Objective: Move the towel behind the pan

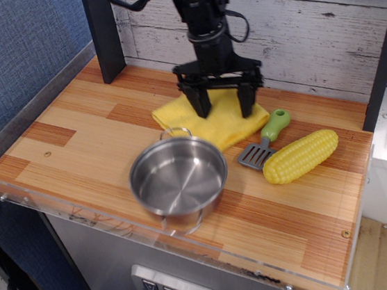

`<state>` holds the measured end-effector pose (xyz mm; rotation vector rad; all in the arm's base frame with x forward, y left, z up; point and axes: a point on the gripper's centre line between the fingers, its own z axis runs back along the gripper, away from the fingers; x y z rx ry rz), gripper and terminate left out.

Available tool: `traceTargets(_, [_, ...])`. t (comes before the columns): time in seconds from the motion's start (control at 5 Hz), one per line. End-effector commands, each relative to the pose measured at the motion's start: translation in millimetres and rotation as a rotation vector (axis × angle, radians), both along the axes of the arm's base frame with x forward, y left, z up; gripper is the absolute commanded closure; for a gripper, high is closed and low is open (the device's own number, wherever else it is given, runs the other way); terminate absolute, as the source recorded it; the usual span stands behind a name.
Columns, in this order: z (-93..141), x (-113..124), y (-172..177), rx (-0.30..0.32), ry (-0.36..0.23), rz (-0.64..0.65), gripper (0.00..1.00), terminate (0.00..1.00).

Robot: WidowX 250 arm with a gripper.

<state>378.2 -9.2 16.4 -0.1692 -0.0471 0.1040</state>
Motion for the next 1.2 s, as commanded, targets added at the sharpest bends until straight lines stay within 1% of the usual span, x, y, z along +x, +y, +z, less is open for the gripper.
traceTargets(0.0, [97, 1, 0, -0.023, -0.180, -0.003, 0.00, 0.00])
traceTargets(0.2, [113, 1, 4, -0.023, -0.212, 0.018, 0.00, 0.00])
traceTargets(0.4, [139, -6, 7, -0.013, -0.254, 0.032, 0.00, 0.00])
traceTargets(0.6, [162, -13, 5, 0.020, -0.275, 0.051, 0.00, 0.00])
traceTargets(0.8, [173, -19, 1, 0.020, -0.294, 0.073, 0.00, 0.00])
traceTargets(1.0, [169, -21, -1, 0.053, -0.283, 0.092, 0.00, 0.00])
